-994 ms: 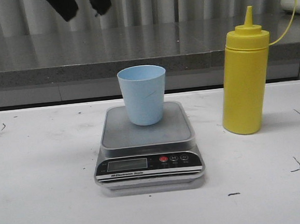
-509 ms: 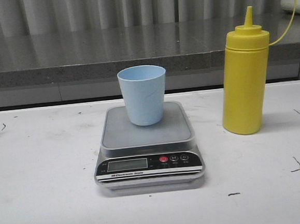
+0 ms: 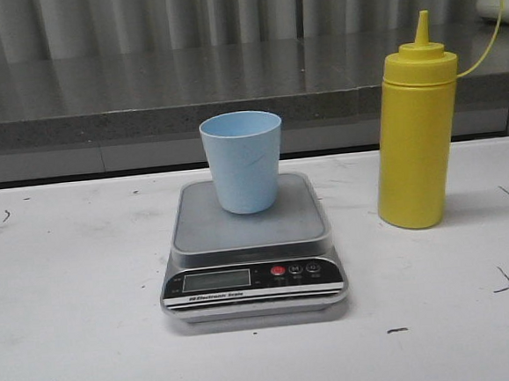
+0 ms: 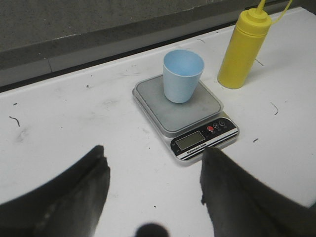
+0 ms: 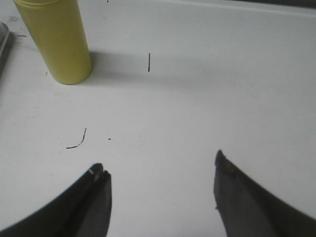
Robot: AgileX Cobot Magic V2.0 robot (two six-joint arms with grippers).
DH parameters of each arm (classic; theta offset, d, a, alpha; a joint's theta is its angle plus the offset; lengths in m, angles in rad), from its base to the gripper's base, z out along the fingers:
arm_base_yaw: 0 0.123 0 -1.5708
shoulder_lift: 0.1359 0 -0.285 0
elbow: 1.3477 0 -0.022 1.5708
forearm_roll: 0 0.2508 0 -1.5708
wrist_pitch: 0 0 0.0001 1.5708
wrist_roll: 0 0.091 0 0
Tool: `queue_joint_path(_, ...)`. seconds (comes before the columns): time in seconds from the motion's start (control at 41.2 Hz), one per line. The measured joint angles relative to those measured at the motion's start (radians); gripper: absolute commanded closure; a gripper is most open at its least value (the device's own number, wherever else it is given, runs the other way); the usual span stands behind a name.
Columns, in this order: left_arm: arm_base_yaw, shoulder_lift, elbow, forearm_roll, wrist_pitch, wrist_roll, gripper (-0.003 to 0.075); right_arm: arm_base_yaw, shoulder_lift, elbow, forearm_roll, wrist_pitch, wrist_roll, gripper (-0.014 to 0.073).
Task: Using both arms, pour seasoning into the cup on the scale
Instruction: 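Open the left gripper and raise it away from the cup, then move the right gripper to the yellow bottle and grasp its body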
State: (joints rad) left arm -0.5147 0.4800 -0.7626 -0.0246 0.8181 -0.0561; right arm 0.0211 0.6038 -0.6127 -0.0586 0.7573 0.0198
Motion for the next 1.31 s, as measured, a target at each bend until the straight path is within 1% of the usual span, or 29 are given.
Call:
queue_joint_path(0.388,0.000,0.000,0.000,0.013,-0.008,0.000,0.0313,0.000,0.000,0.000,0.008,0.000,0.000,0.0118)
queue_joint_path(0.485,0.000,0.000,0.000,0.013,-0.008,-0.002,0.0313,0.002,0.004,0.000,0.031,-0.006,0.000,0.0118)
queue_joint_path(0.534,0.000,0.000,0.000,0.013,-0.008,0.000,0.0313,0.020,0.016,0.000,0.040,-0.012,-0.002,0.0112)
queue_joint_path(0.582,0.000,0.000,0.000,0.013,-0.008,0.000,0.0313,0.040,0.025,0.000,0.042,-0.024,-0.007,0.0085)
queue_joint_path(0.679,0.000,0.000,0.000,0.013,-0.009,0.000,0.0313,0.101,0.058,0.000,0.042,-0.050,-0.025,-0.0015)
queue_joint_path(0.849,0.000,0.000,0.000,0.013,-0.009,0.000,0.0313,0.188,0.137,0.000,0.059,-0.118,-0.052,0.0001)
queue_joint_path(1.043,0.000,0.000,0.000,0.013,-0.009,0.000,0.0313,0.229,0.266,0.000,0.140,-0.260,-0.053,0.0001)
queue_joint_path(1.14,0.000,0.000,0.000,0.013,-0.009,0.000,0.0313,0.238,0.343,0.021,0.158,-0.405,-0.053,0.0001)
queue_joint_path(1.31,0.000,0.000,0.000,0.013,-0.009,0.000,0.0313,0.280,0.465,0.124,0.175,-0.700,-0.053,0.0001)
